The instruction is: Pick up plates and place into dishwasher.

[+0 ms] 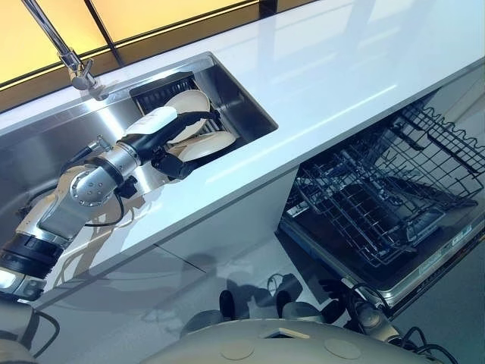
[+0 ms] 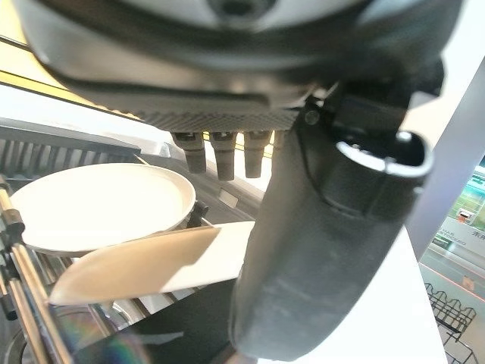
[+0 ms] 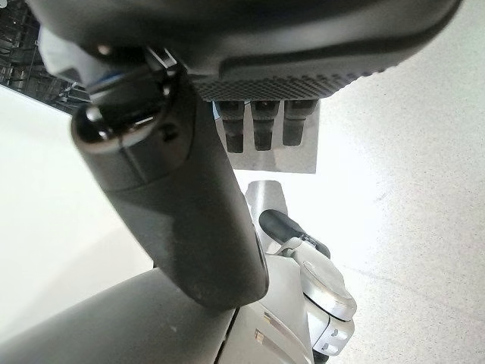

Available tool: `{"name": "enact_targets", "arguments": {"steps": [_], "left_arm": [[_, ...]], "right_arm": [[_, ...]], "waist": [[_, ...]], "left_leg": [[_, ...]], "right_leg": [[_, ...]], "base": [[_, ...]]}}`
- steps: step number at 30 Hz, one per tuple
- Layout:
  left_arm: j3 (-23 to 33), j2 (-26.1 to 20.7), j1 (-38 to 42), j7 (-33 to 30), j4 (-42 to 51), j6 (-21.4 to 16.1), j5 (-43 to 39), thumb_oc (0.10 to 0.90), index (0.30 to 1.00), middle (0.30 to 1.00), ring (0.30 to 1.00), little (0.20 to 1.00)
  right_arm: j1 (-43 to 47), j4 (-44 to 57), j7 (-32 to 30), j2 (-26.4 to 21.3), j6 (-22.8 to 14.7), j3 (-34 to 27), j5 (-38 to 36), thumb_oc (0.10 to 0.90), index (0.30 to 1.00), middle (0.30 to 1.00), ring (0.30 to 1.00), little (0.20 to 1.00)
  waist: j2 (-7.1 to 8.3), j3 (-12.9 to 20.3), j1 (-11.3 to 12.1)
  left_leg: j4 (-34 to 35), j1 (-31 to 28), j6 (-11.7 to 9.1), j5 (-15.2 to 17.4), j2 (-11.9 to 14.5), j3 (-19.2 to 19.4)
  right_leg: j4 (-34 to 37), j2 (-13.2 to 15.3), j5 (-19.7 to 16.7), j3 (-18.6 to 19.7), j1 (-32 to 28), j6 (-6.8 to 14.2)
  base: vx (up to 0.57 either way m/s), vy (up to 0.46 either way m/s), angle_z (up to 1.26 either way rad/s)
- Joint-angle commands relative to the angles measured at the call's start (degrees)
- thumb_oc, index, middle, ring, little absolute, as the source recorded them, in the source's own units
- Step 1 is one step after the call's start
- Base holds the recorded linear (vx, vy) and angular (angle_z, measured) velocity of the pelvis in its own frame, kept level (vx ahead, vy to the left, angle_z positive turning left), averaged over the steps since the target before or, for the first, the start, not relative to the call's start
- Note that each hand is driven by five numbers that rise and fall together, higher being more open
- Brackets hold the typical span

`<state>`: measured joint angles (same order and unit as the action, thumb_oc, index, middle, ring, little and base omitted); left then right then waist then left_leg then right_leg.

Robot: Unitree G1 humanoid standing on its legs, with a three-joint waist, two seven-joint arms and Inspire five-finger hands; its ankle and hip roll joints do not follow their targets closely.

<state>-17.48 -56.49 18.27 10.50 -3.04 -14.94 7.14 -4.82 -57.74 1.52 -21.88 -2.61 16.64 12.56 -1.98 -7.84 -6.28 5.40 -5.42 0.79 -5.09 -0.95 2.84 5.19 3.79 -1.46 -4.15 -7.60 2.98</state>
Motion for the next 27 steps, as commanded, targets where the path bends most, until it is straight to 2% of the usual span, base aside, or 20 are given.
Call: {"name": "enact_targets", "arguments": {"steps": [1, 4, 6, 7, 8, 9, 10, 11, 12, 17, 21, 27], "left_arm": [[0.3, 1.8, 10.5, 0.2, -0.6, -0.3, 1.4, 0.8, 0.9, 0.9, 0.9, 0.9], [-1.9, 1.7, 11.8, 0.1, -0.7, 3.8, 5.1, 0.8, 0.9, 0.9, 0.9, 0.9], [-2.8, 2.1, 12.4, -1.0, -1.3, 4.6, 6.7, 0.8, 0.9, 0.9, 0.9, 0.9], [-3.3, 2.3, 12.7, -1.5, -1.7, 5.3, 8.3, 0.46, 0.608, 0.608, 0.608, 0.56], [-3.6, 2.5, 12.8, -2.4, -1.8, 5.6, 9.4, 0.432, 0.585, 0.585, 0.585, 0.532], [-4.3, 2.8, 13.1, -3.8, -2.4, 5.7, 11.9, 0.265, 0.441, 0.441, 0.441, 0.365], [-4.6, 2.9, 13.3, -4.4, -2.6, 5.8, 13.1, 0.229, 0.411, 0.411, 0.411, 0.329], [-5.0, 3.1, 13.4, -5.5, -2.9, 6.0, 15.3, 0.122, 0.319, 0.319, 0.319, 0.222], [-5.7, 3.2, 13.7, -6.6, -3.5, 5.9, 18.0, 0.1, 0.3, 0.3, 0.3, 0.2], [-10.0, 3.7, 16.3, -8.5, -6.9, 9.7, 25.6, 0.1, 0.3, 0.3, 0.3, 0.2], [-13.0, 4.6, 18.2, -9.2, -10.2, 12.0, 27.9, 0.1, 0.3, 0.3, 0.3, 0.2], [-14.3, 6.7, 19.0, -10.8, -12.8, 14.2, 27.9, 0.1, 0.3, 0.3, 0.3, 0.2]], "right_arm": [[2.4, 2.1, -0.7, -2.1, -1.6, 1.1, 0.8, 0.8, 0.9, 0.9, 0.9, 0.9], [2.7, 2.5, -0.6, -2.3, -1.3, 1.3, 0.5, 0.8, 0.9, 0.9, 0.9, 0.9], [2.9, 2.6, -0.6, -2.3, -1.3, 1.5, 0.4, 0.8, 0.9, 0.9, 0.9, 0.9], [2.9, 3.0, -0.5, -2.3, -1.0, 1.5, 0.5, 0.8, 0.9, 0.9, 0.9, 0.9], [2.9, 3.0, -0.5, -2.2, -1.0, 1.6, 0.5, 0.8, 0.9, 0.9, 0.9, 0.9], [2.9, 3.1, -0.5, -2.2, -0.9, 1.7, 0.3, 0.8, 0.9, 0.9, 0.9, 0.9], [2.9, 3.2, -0.5, -2.2, -0.9, 1.7, 0.3, 0.8, 0.9, 0.9, 0.9, 0.9], [3.0, 3.1, -0.5, -2.2, -1.0, 1.8, 0.1, 0.8, 0.9, 0.9, 0.9, 0.9], [3.1, 3.0, -0.5, -2.2, -1.1, 2.0, 0.0, 0.8, 0.9, 0.9, 0.9, 0.9], [3.7, 3.4, -0.2, -2.2, -2.1, 3.0, -0.9, 0.8, 0.9, 0.9, 0.9, 0.9], [4.0, 4.3, 0.0, -2.3, -2.1, 3.9, -1.1, 0.8, 0.9, 0.9, 0.9, 0.9], [4.1, 5.4, 0.4, -2.3, -1.8, 4.2, -1.1, 0.8, 0.9, 0.9, 0.9, 0.9]], "waist": [[-0.61, -0.4, -0.1], [-0.69, -0.4, -0.3], [-0.69, -0.5, -0.5], [-0.68, -0.5, -0.5], [-0.68, -0.5, -0.6], [-0.64, -0.5, -0.6], [-0.62, -0.6, -0.7], [-0.59, -0.6, -0.7], [-0.57, -0.6, -0.7], [-0.37, -0.7, -1.2], [-0.28, -0.7, -1.6], [-0.11, -0.7, -2.2]], "left_leg": [[-0.4, -2.2, 1.3, 6.8, -0.7, 2.6], [-0.4, -2.1, 1.4, 6.8, -0.8, 2.7], [-0.4, -2.2, 1.4, 6.8, -0.8, 2.7], [-0.4, -2.2, 1.4, 6.8, -0.8, 2.7], [-0.4, -2.1, 1.4, 6.8, -0.8, 2.7], [-0.4, -2.1, 1.5, 6.8, -0.9, 2.7], [-0.4, -2.1, 1.5, 6.8, -0.9, 2.7], [-0.4, -2.1, 1.5, 6.8, -0.9, 2.6], [-0.4, -2.1, 1.5, 6.8, -0.9, 2.6], [-0.4, -2.2, 1.7, 7.0, -1.0, 2.5], [-0.4, -2.2, 1.8, 7.0, -1.2, 2.5], [-0.4, -2.3, 1.8, 7.0, -1.2, 3.0]], "right_leg": [[-3.8, -2.2, 0.7, 0.4, 3.2, 1.6], [-3.8, -2.1, 0.7, 0.4, 3.2, 1.7], [-3.8, -2.2, 0.7, 0.4, 3.3, 1.7], [-3.8, -2.2, 0.6, 0.5, 3.3, 1.7], [-3.9, -2.2, 0.7, 0.5, 3.4, 1.7], [-3.9, -2.2, 0.6, 0.5, 3.4, 1.7], [-3.9, -2.2, 0.6, 0.6, 3.4, 1.7], [-3.9, -2.2, 0.6, 0.6, 3.4, 1.7], [-3.9, -2.2, 0.6, 0.7, 3.5, 1.7], [-4.0, -2.3, 0.5, 1.1, 3.6, 1.7], [-4.1, -2.5, 0.4, 1.8, 3.8, 1.8], [-4.2, -2.6, 0.4, 2.4, 3.9, 1.8]], "base": [[0.0, 0.0, 0.0], [0.0, 0.0, 0.0], [0.0, 0.0, 0.0], [0.0, 0.0, 0.0], [0.0, 0.0, 0.0], [0.0, 0.0, 0.0], [0.0, 0.0, 0.0], [0.0, 0.0, 0.0], [0.0, 0.0, 0.0], [0.0, 0.0, 0.0], [0.0, -0.004, -0.07], [0.01, -0.005, -0.14]]}}
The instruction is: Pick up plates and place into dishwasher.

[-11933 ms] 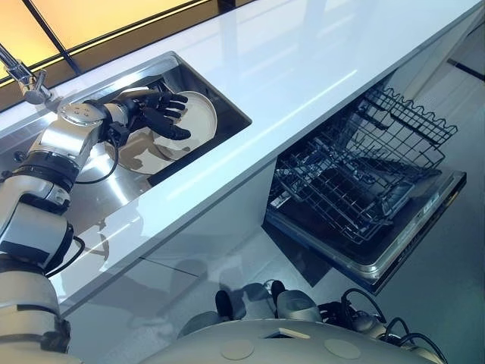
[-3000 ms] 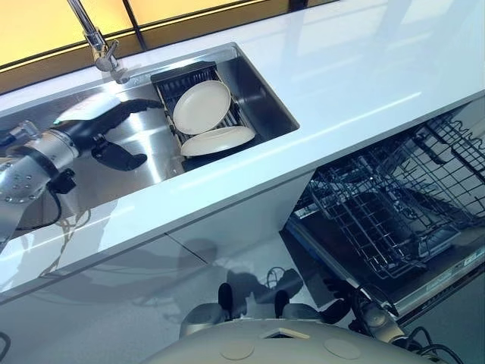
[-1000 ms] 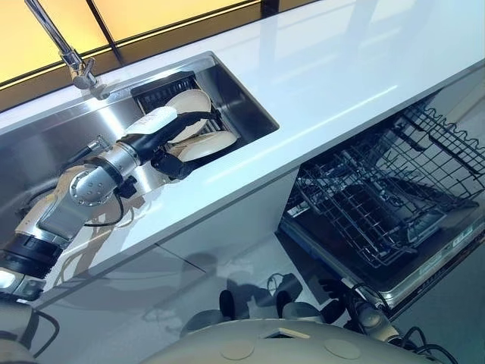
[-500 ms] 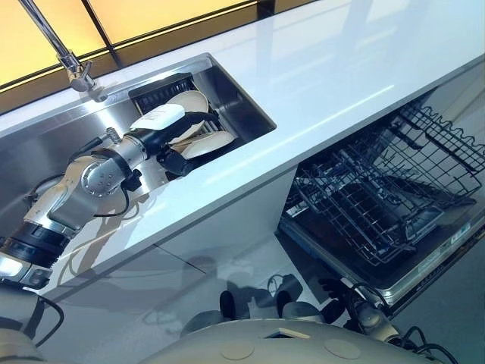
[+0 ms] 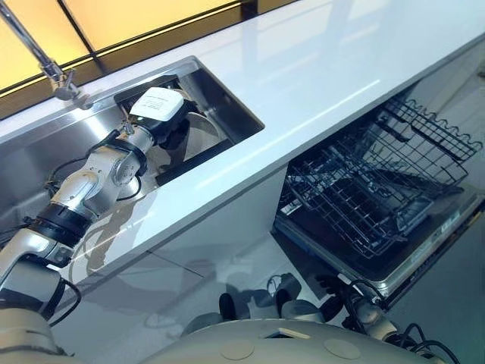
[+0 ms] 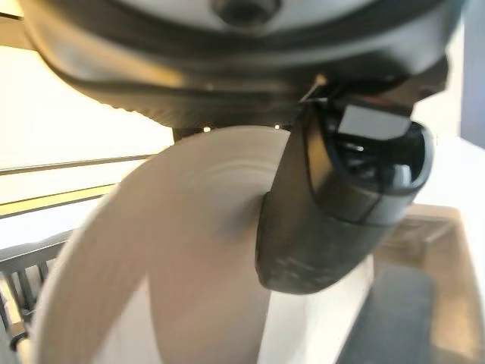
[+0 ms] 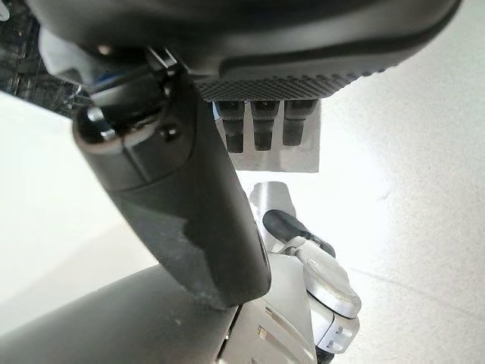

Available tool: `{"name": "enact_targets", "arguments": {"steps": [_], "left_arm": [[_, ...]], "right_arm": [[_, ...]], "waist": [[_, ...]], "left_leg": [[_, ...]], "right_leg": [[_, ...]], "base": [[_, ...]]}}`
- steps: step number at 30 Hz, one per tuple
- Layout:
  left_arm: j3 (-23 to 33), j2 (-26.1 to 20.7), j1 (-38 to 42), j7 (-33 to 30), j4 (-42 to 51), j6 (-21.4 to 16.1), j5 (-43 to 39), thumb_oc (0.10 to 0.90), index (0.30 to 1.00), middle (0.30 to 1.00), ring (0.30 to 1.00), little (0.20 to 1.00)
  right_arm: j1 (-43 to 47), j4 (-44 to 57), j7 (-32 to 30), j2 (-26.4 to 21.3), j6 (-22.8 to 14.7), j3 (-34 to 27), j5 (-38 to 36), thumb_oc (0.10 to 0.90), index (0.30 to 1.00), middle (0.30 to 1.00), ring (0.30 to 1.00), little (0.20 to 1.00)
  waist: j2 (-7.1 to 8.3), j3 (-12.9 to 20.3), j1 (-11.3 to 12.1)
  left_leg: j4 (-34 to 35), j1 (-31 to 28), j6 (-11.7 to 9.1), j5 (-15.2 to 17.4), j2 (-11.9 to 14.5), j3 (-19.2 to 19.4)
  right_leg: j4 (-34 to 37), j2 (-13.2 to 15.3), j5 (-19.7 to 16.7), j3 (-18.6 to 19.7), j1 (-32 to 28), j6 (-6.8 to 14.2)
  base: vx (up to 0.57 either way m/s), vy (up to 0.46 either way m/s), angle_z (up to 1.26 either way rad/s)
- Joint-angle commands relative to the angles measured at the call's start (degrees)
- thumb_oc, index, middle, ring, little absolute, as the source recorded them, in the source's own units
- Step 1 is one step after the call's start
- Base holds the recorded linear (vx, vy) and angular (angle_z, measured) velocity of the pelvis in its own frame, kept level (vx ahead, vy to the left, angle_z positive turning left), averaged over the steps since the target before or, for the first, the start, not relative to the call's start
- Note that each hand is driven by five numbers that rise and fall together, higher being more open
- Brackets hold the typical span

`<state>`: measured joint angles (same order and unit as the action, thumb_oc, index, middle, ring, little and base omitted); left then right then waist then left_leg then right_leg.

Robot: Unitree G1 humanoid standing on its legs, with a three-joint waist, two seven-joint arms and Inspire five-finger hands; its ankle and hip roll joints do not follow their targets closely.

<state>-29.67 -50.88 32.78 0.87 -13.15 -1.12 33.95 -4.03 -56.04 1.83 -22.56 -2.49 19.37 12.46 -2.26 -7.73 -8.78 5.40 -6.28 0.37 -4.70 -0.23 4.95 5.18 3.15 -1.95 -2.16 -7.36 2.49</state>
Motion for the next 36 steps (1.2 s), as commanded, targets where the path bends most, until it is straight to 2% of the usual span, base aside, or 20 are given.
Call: {"name": "enact_targets", "arguments": {"steps": [1, 5, 8, 10, 12, 14, 16, 17, 18, 21, 24, 26, 27, 30, 32, 33, 35, 36], "left_arm": [[-2.3, 1.5, 4.7, -2.3, -3.1, 0.5, 0.8, 0.1, 0.3, 0.3, 0.3, 0.2], [-1.7, 2.5, 5.0, -6.6, -2.9, 0.0, -2.0, 0.1, 0.3, 0.3, 0.3, 0.2], [0.7, 2.4, 4.7, -9.0, 0.3, -0.6, -6.3, 0.1, 0.3, 0.3, 0.3, 0.2], [3.8, 2.3, 3.1, -10.1, 3.9, -1.0, -10.0, 0.1, 0.3, 0.3, 0.3, 0.2], [8.4, 2.0, 0.1, -10.5, 7.6, -2.2, -13.2, 0.1, 0.3, 0.3, 0.3, 0.2], [13.2, 2.0, -3.2, -11.2, 10.5, -4.0, -15.8, 0.1, 0.3, 0.3, 0.3, 0.2], [17.8, 1.9, -5.6, -11.3, 12.9, -5.3, -20.1, 0.1, 0.3, 0.3, 0.3, 0.2], [20.2, 1.2, -6.7, -12.0, 13.6, -6.3, -23.5, 0.1, 0.3, 0.3, 0.3, 0.2], [20.8, 1.1, -6.9, -12.0, 13.7, -6.5, -24.1, 0.1, 0.3, 0.3, 0.3, 0.2], [23.9, -0.5, -7.3, -14.6, 12.8, -8.7, -28.6, 0.1, 0.3, 0.3, 0.3, 0.2], [26.9, -1.8, -7.7, -16.1, 12.0, -10.2, -32.6, 0.1, 0.3, 0.3, 0.3, 0.2], [26.9, -1.8, -7.8, -16.1, 12.0, -10.2, -32.6, 0.1, 0.3, 0.3, 0.3, 0.2], [30.6, -2.4, -9.3, -16.4, 12.2, -10.6, -35.6, 0.1, 0.3, 0.3, 0.3, 0.2], [34.3, -2.8, -11.2, -17.4, 12.5, -10.9, -36.9, 0.1, 0.3, 0.3, 0.3, 0.2], [36.9, -2.9, -13.0, -18.2, 12.4, -11.5, -36.5, 0.1, 0.3, 0.3, 0.3, 0.2], [38.7, -2.9, -14.5, -19.5, 12.8, -11.6, -35.4, 0.1, 0.3, 0.3, 0.3, 0.2], [40.8, -3.2, -16.2, -21.2, 12.8, -12.0, -34.3, 0.1, 0.3, 0.3, 0.3, 0.2], [42.2, -3.2, -17.0, -22.6, 12.9, -12.1, -33.3, 0.1, 0.3, 0.3, 0.3, 0.2]], "right_arm": [[3.4, 3.7, 0.0, -1.6, -2.1, 1.7, -1.1, 0.8, 0.9, 0.9, 0.9, 0.9], [3.4, 5.0, -1.1, -1.4, -2.8, 2.0, -1.4, 0.8, 0.9, 0.9, 0.9, 0.9], [3.3, 10.3, -2.2, -2.0, -2.6, 1.5, -4.0, 0.8, 0.9, 0.9, 0.9, 0.9], [2.8, 18.7, -2.1, -2.4, 0.4, 0.7, -7.2, 0.8, 0.9, 0.9, 0.9, 0.9], [1.0, 27.4, -2.1, -2.0, 1.2, -0.7, -9.2, 0.8, 0.9, 0.9, 0.9, 0.9], [-0.8, 33.8, 0.0, -1.7, 0.3, -2.1, -11.4, 0.8, 0.9, 0.9, 0.9, 0.9], [-2.2, 40.3, 7.2, -1.5, 1.4, -3.3, -18.2, 0.8, 0.9, 0.9, 0.9, 0.9], [-3.1, 45.1, 12.8, -1.5, 2.5, -4.1, -24.1, 0.8, 0.9, 0.9, 0.9, 0.9], [-3.2, 46.2, 14.2, -1.5, 3.1, -4.4, -25.8, 0.8, 0.9, 0.9, 0.9, 0.9], [-2.6, 51.8, 22.7, -2.9, 5.8, -7.3, -40.4, 0.8, 0.9, 0.9, 0.9, 0.9], [-1.5, 55.7, 25.8, -3.6, 7.6, -10.5, -51.0, 0.8, 0.9, 0.9, 0.9, 0.9], [-1.5, 55.7, 25.8, -3.7, 7.7, -10.5, -51.1, 0.8, 0.9, 0.9, 0.9, 0.9], [-1.2, 59.1, 25.6, -4.1, 8.7, -14.7, -55.1, 0.8, 0.9, 0.9, 0.9, 0.9], [-0.3, 61.7, 19.7, -5.6, 6.8, -20.5, -58.0, 0.8, 0.9, 0.9, 0.9, 0.9], [0.4, 63.1, 14.8, -6.1, 4.9, -24.9, -57.7, 0.8, 0.9, 0.9, 0.9, 0.9], [0.4, 64.8, 11.4, -6.2, 2.5, -27.5, -56.4, 0.8, 0.9, 0.9, 0.9, 0.9], [-0.3, 67.6, 8.4, -6.5, 1.6, -31.0, -54.4, 0.8, 0.9, 0.9, 0.9, 0.9], [-0.8, 69.2, 6.1, -6.6, -0.1, -33.0, -52.3, 0.8, 0.9, 0.9, 0.9, 0.9]], "waist": [[0.18, -0.8, 0.2], [0.4, -0.7, 0.1], [0.61, -0.9, 0.1], [0.79, -1.1, 0.1], [0.9, -1.4, -0.2], [0.95, -1.4, -0.4], [1.11, -1.4, -0.5], [1.28, -1.2, -0.6], [1.35, -1.2, -0.6], [1.72, -0.7, -0.4], [1.89, -0.1, -0.2], [1.87, -0.1, -0.2], [1.97, 0.4, -0.3], [2.13, 1.0, -0.5], [2.17, 1.3, -0.8], [2.1, 1.4, -1.1], [1.95, 1.5, -1.7], [1.86, 1.6, -2.0]], "left_leg": [[-0.4, -1.5, 2.2, 6.7, -1.9, 1.0], [-0.4, -1.7, 2.2, 6.7, -1.7, 1.3], [-0.4, -1.8, 2.1, 6.7, -1.6, 1.3], [-0.4, -1.8, 2.1, 6.5, -1.5, 1.1], [-0.4, -1.7, 2.1, 6.5, -1.5, 0.9], [-0.4, -1.6, 2.1, 6.4, -1.4, 0.8], [-0.4, -1.5, 1.9, 6.3, -1.4, 0.7], [-0.4, -1.4, 1.8, 6.3, -1.3, 0.7], [-0.4, -1.4, 1.7, 6.3, -1.3, 0.8], [-0.4, -1.4, 1.3, 6.3, -1.1, 1.1], [-0.4, -1.3, 1.0, 6.3, -1.0, 1.4], [-0.4, -1.3, 1.0, 6.3, -0.9, 1.4], [-0.4, -1.3, 0.9, 6.3, -0.8, 1.6], [-0.4, -1.3, 1.0, 6.3, -0.8, 1.8], [-0.4, -1.5, 1.0, 6.5, -0.8, 2.0], [-0.4, -1.6, 1.1, 6.6, -0.8, 2.1], [-0.4, -1.7, 1.2, 6.7, -0.9, 2.3], [-0.4, -1.8, 1.3, 6.8, -0.9, 2.6]], "right_leg": [[-4.2, -2.0, 0.9, 0.5, 3.7, 2.3], [-4.2, -2.1, 0.9, 0.6, 3.6, 2.3], [-4.3, -2.0, 0.9, 0.6, 3.5, 2.3], [-4.4, -2.1, 0.8, 0.7, 3.6, 2.1], [-4.3, -2.2, 0.8, 1.1, 3.6, 2.0], [-4.3, -2.3, 0.8, 1.4, 3.7, 1.9], [-4.1, -2.4, 0.8, 1.8, 3.8, 1.9], [-4.0, -2.5, 1.0, 1.9, 3.8, 1.9], [-4.0, -2.5, 1.0, 1.9, 3.8, 1.9], [-3.5, -2.6, 1.1, 1.8, 3.6, 2.0], [-3.2, -2.5, 0.9, 1.6, 3.5, 2.1], [-3.2, -2.5, 0.9, 1.6, 3.5, 2.1], [-3.0, -2.4, 0.9, 1.6, 3.5, 2.2], [-2.9, -2.4, 0.9, 1.8, 3.5, 2.1], [-2.9, -2.4, 0.9, 2.0, 3.4, 2.1], [-3.0, -2.5, 1.0, 2.2, 3.5, 2.0], [-3.2, -2.6, 1.2, 2.6, 3.5, 1.9], [-3.3, -2.7, 1.3, 2.9, 3.5, 1.8]], "base": [[0.0, 0.0, 0.0], [0.0, 0.0, 0.0], [0.0, 0.0, 0.0], [0.0, 0.0, 0.0], [0.0, 0.0, 0.0], [0.0, 0.0, 0.0], [-0.02, -0.01, -0.01], [0.0, 0.0, 0.0], [0.0, 0.0, 0.0], [0.0, 0.0, 0.0], [0.0, 0.0, 0.0], [0.0, 0.0, 0.0], [0.0, 0.0, 0.0], [0.0, 0.009, -0.06], [0.0, 0.019, -0.06], [0.0, 0.027, -0.05], [-0.01, 0.033, -0.08], [-0.01, 0.036, -0.06]]}}
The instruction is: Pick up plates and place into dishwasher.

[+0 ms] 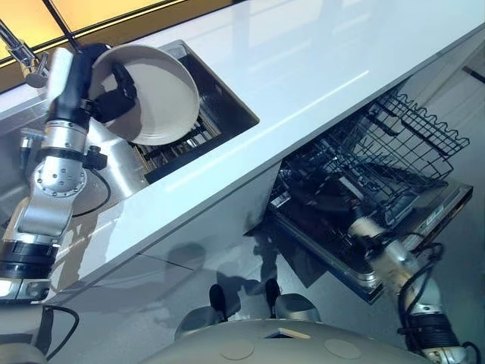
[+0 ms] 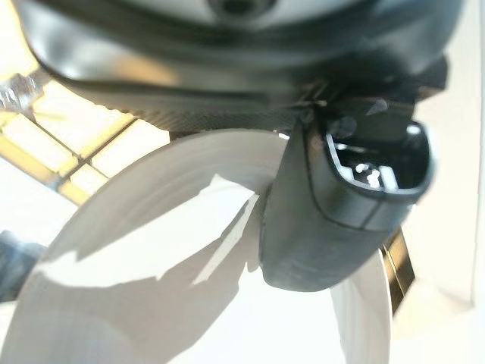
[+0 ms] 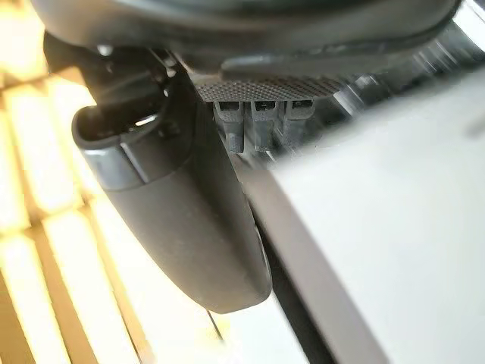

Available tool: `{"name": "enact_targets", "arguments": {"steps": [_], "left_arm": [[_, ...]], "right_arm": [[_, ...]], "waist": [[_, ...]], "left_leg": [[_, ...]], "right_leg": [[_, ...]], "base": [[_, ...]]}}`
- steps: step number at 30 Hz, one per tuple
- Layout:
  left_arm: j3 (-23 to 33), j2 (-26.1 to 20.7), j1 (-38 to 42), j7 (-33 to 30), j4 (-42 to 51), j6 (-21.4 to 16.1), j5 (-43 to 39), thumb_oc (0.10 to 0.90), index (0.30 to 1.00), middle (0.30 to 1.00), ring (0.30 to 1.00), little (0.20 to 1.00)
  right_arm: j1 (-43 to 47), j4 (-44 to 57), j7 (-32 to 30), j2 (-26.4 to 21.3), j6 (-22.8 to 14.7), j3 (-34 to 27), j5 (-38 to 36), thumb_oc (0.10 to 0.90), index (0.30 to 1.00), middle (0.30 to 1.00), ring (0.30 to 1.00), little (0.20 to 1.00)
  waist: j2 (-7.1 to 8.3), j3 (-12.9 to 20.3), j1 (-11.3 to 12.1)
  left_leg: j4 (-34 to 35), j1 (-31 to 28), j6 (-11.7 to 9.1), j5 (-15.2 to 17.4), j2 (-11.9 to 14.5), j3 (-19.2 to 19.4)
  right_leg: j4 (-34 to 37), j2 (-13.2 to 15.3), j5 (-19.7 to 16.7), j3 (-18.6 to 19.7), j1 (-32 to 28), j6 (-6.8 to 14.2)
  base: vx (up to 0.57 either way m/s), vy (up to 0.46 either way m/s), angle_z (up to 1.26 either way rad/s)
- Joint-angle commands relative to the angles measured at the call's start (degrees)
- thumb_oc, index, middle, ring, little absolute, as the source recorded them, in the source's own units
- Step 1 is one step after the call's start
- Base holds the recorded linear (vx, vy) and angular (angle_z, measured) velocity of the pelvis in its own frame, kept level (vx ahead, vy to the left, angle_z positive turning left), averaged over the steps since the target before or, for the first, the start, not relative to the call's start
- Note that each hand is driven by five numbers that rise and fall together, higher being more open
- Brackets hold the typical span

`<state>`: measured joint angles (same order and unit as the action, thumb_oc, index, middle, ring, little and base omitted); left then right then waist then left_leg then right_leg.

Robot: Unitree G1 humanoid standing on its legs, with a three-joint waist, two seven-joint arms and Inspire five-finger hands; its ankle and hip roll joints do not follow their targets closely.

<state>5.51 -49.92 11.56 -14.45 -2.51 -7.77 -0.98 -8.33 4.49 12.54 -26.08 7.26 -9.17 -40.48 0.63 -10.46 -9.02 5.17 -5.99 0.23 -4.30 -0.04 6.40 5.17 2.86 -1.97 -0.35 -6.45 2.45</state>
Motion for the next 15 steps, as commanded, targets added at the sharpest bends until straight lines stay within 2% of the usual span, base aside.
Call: {"name": "enact_targets", "arguments": {"steps": [1, 2, 3, 4, 7, 10, 14, 15], "left_arm": [[7.7, -4.1, 3.8, -8.8, 2.3, -5.5, 3.0, 0.1, 0.3, 0.3, 0.3, 0.2], [8.4, -4.3, 3.6, -10.1, 1.9, -5.8, 3.6, 0.1, 0.3, 0.3, 0.3, 0.2], [8.9, -4.6, 3.6, -11.7, 1.6, -5.8, 3.4, 0.1, 0.3, 0.3, 0.3, 0.2], [9.0, -4.7, 3.8, -12.4, 1.4, -5.9, 3.6, 0.1, 0.3, 0.3, 0.3, 0.2], [6.9, -4.4, 7.0, -16.2, 0.2, -5.8, 4.1, 0.1, 0.3, 0.3, 0.3, 0.2], [2.5, -2.5, 11.2, -18.9, -1.1, -5.4, 4.9, 0.1, 0.3, 0.3, 0.3, 0.2], [-1.4, -0.7, 15.4, -20.6, -4.0, -6.5, 4.8, 0.1, 0.3, 0.3, 0.3, 0.2], [-3.9, 0.3, 17.9, -21.0, -5.2, -6.7, 4.1, 0.1, 0.3, 0.3, 0.3, 0.2]], "right_arm": [[3.3, 9.4, -6.8, -3.1, -11.4, -5.4, 3.3, 0.8, 0.9, 0.9, 0.9, 0.9], [3.1, 10.1, -8.6, -3.6, -12.6, -6.5, 5.6, 0.8, 0.9, 0.9, 0.9, 0.9], [3.2, 10.8, -11.5, -4.8, -15.9, -7.5, 10.0, 0.8, 0.9, 0.9, 0.9, 0.9], [3.3, 11.1, -13.0, -5.3, -17.4, -7.8, 11.9, 0.8, 0.9, 0.9, 0.9, 0.9], [6.6, 13.4, -19.4, -9.4, -24.9, -8.2, 21.5, 0.8, 0.9, 0.9, 0.9, 0.9], [11.5, 16.6, -20.1, -13.4, -27.8, -5.8, 21.5, 0.8, 0.9, 0.9, 0.9, 0.9], [17.5, 17.7, -15.0, -14.3, -26.9, -1.5, 16.6, 0.8, 0.9, 0.9, 0.9, 0.9], [21.5, 18.0, -11.7, -14.3, -23.8, 2.4, 13.7, 0.8, 0.9, 0.9, 0.9, 0.9]], "waist": [[-1.11, 4.4, -2.0], [-1.21, 4.6, -2.3], [-1.33, 4.7, -2.6], [-1.39, 4.7, -2.7], [-1.7, 5.1, -2.9], [-1.6, 5.4, -2.3], [-1.39, 5.8, -1.8], [-1.24, 6.2, -1.3]], "left_leg": [[-0.2, -2.2, 1.5, 6.4, -1.2, 1.3], [-0.2, -2.3, 1.6, 6.5, -1.2, 1.4], [-0.2, -2.5, 1.7, 6.6, -1.3, 1.6], [-0.2, -2.5, 1.7, 6.6, -1.3, 1.7], [-0.2, -2.6, 1.8, 6.6, -1.5, 2.1], [-0.2, -2.6, 1.8, 6.6, -1.6, 2.1], [-0.2, -2.7, 1.8, 6.6, -1.7, 2.0], [-0.2, -2.7, 1.6, 6.6, -1.7, 2.0]], "right_leg": [[-3.4, -2.5, 1.4, 1.3, 2.6, 1.8], [-3.5, -2.5, 1.5, 1.5, 2.6, 1.8], [-3.6, -2.6, 1.5, 1.8, 2.6, 1.7], [-3.6, -2.6, 1.5, 2.0, 2.7, 1.7], [-3.9, -2.8, 1.6, 2.6, 2.7, 1.5], [-3.9, -2.9, 1.7, 2.9, 2.5, 1.3], [-4.1, -2.9, 1.7, 2.9, 2.5, 1.3], [-4.0, -2.9, 1.7, 2.8, 2.4, 1.2]], "base": [[-0.01, 0.034, -0.04], [-0.01, 0.032, -0.08], [0.0, 0.027, -0.1], [0.0, 0.028, -0.16], [-0.01, 0.017, -0.1], [-0.02, -0.001, -0.1], [-0.02, -0.004, -0.09], [-0.02, -0.001, -0.05]]}}
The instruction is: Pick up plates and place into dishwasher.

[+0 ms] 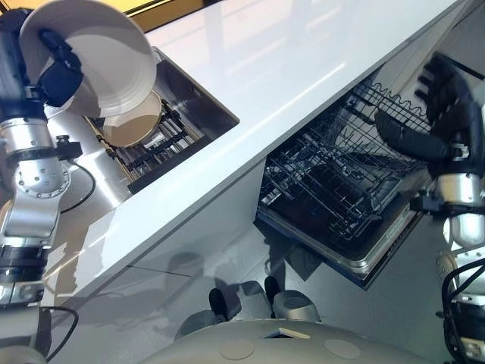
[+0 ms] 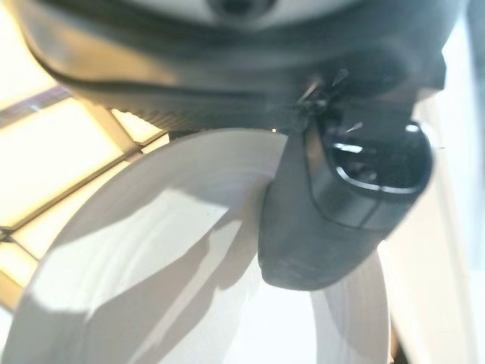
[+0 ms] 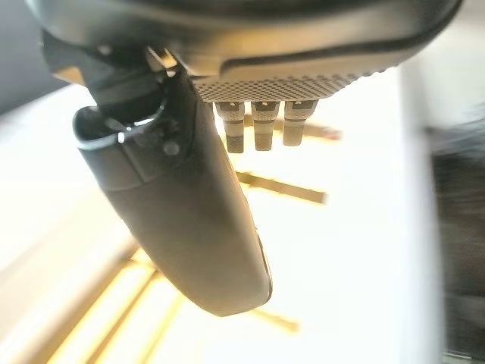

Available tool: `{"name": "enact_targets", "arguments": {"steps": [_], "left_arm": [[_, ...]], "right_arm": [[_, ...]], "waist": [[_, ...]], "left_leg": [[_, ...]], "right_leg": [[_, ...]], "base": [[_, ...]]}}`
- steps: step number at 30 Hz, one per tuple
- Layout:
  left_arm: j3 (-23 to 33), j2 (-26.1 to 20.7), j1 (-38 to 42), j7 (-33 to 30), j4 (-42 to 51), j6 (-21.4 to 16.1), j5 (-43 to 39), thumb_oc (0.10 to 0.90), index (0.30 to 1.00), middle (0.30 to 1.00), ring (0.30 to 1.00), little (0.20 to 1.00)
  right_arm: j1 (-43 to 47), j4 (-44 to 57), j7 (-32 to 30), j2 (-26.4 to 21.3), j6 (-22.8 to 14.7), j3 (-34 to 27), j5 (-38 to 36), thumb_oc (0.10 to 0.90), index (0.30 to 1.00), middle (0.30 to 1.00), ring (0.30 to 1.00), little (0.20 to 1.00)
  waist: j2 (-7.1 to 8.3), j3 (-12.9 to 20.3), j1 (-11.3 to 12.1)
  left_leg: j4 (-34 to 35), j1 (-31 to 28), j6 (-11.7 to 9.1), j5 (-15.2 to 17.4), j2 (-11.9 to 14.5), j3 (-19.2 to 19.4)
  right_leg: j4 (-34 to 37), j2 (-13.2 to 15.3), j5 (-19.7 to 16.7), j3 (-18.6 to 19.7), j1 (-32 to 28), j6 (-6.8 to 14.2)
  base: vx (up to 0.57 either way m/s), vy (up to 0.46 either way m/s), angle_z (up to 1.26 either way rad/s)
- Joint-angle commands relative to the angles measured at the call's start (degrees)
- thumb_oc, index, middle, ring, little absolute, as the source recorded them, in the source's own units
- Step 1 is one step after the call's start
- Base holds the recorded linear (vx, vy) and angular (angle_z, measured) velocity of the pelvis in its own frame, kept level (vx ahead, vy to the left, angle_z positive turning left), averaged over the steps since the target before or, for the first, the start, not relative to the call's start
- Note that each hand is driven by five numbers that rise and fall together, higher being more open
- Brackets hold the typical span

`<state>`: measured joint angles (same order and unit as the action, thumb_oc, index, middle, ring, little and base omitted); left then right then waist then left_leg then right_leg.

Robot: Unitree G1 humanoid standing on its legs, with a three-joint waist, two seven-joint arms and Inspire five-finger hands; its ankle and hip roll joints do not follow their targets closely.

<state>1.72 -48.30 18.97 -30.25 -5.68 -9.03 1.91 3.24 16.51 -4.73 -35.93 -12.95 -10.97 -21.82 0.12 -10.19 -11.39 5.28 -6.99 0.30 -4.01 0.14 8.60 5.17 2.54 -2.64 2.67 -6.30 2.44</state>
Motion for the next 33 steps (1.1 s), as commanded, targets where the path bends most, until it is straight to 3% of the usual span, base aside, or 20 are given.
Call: {"name": "enact_targets", "arguments": {"steps": [1, 5, 10, 18, 33], "left_arm": [[-0.9, -1.1, 11.3, -5.2, -2.5, -5.7, 0.9, 0.1, 0.3, 0.3, 0.3, 0.2], [-5.1, 1.1, 14.0, -4.9, -2.8, -6.6, 0.7, 0.1, 0.3, 0.3, 0.3, 0.2], [-9.7, 4.2, 16.1, -3.4, -0.4, -5.5, 1.8, 0.1, 0.3, 0.3, 0.3, 0.2], [-16.8, 9.6, 19.0, 0.5, 1.8, -4.2, 2.9, 0.1, 0.3, 0.3, 0.3, 0.2], [-23.1, 15.4, 18.7, 6.4, 4.9, -4.3, 3.3, 0.1, 0.3, 0.3, 0.3, 0.2]], "right_arm": [[11.4, 5.9, 7.1, -4.4, -2.4, 5.5, -6.0, 0.8, 0.9, 0.9, 0.9, 0.9], [17.2, 4.1, 8.9, -3.4, 3.1, 12.4, -9.3, 0.8, 0.9, 0.9, 0.9, 0.9], [21.2, 1.5, 6.7, -0.2, 5.2, 16.5, -11.8, 0.8, 0.9, 0.9, 0.9, 0.9], [27.0, -2.8, 2.2, 4.5, 8.3, 21.2, -9.0, 0.8, 0.9, 0.9, 0.9, 0.9], [28.9, -6.7, 4.5, 9.2, 14.7, 27.2, -10.4, 0.8, 0.9, 0.9, 0.9, 0.9]], "waist": [[-0.63, 6.1, 1.2], [-0.25, 6.8, 2.2], [0.13, 7.1, 2.9], [0.49, 7.2, 3.9], [1.03, 7.1, 4.8]], "left_leg": [[-0.3, -1.6, 1.5, 6.2, -1.8, -0.3], [-0.3, -1.7, 1.2, 6.0, -1.7, -0.6], [-0.3, -1.8, 1.0, 5.9, -1.5, -0.9], [-0.3, -1.8, 1.0, 5.7, -1.5, -1.8], [-0.3, -1.7, 1.2, 5.5, -1.5, -2.7]], "right_leg": [[-4.0, -2.5, 2.3, -0.3, 2.3, 1.2], [-3.8, -2.4, 2.3, -0.9, 1.9, 1.2], [-3.4, -2.3, 2.1, -1.7, 1.4, 1.1], [-3.3, -2.3, 2.0, -2.3, 1.0, 1.0], [-3.3, -2.3, 2.0, -3.1, 0.7, 1.0]], "base": [[-0.02, -0.003, -0.04], [0.0, -0.005, 0.04], [0.01, -0.019, 0.07], [0.01, -0.015, 0.06], [0.01, -0.006, 0.02]]}}
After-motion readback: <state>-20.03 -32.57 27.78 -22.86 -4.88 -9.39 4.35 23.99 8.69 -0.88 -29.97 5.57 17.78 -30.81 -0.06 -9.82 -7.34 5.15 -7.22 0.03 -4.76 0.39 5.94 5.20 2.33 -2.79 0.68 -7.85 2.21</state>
